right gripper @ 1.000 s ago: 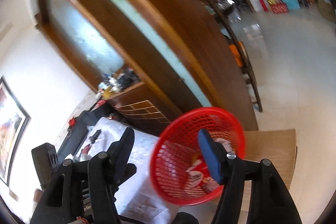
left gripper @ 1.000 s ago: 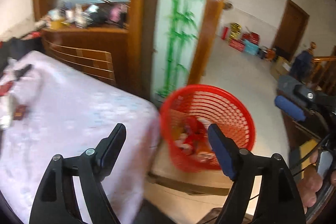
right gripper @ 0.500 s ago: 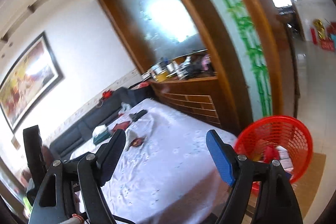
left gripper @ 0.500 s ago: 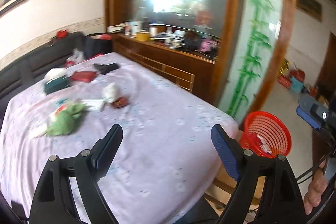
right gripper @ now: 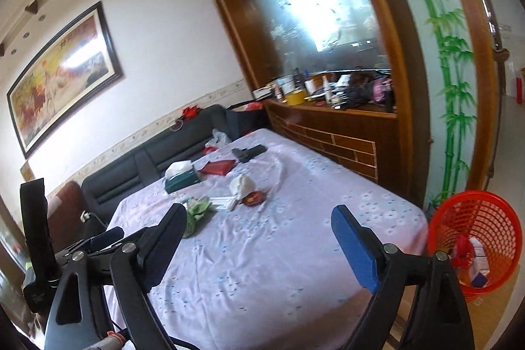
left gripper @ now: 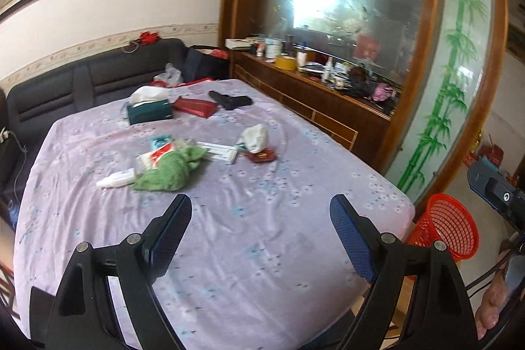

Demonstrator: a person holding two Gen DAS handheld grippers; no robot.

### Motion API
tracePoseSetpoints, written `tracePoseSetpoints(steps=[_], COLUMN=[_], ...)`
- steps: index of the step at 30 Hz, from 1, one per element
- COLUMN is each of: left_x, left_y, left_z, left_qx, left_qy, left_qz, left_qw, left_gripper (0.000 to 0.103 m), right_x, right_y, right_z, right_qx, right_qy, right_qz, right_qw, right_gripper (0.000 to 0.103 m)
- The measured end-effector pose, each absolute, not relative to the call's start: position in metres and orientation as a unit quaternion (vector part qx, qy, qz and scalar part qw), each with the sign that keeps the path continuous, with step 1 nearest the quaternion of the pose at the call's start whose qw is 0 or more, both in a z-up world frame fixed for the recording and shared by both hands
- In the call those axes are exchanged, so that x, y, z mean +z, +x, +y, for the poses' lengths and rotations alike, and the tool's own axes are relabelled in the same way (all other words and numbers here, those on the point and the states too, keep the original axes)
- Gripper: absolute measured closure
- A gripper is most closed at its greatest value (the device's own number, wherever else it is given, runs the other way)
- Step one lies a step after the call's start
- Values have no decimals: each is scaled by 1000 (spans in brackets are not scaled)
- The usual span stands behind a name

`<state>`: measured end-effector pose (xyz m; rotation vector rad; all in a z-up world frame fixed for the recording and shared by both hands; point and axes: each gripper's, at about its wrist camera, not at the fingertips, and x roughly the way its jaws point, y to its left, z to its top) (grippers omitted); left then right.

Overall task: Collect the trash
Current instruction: 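Grasp the green towel with the left tool while the right tool grasps the white cloth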

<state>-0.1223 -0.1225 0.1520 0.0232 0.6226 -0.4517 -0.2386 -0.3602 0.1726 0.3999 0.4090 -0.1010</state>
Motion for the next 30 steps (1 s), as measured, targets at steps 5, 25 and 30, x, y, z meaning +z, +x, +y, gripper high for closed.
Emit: tracePoseSetpoints(steps=[5, 25, 30], left_x=[152, 126, 103], left_y=[-108, -9, 28], left_z=[-89, -46, -62], left_qx=[-197, -134, -132], left_qy=[-5, -40, -33], left_qz=[309, 364, 396], left_qw=[930, 921, 908], left_gripper=[18, 18, 18], right_x=[173, 135, 119], right_y=[-215, -84, -45], right_z=[-341, -322, -329], right_qx=[-21, 64, 66], right_qy=[183, 196, 200], right_qz=[212, 271, 290], right_qw=[960, 940, 934], right_gripper=[10, 10, 10])
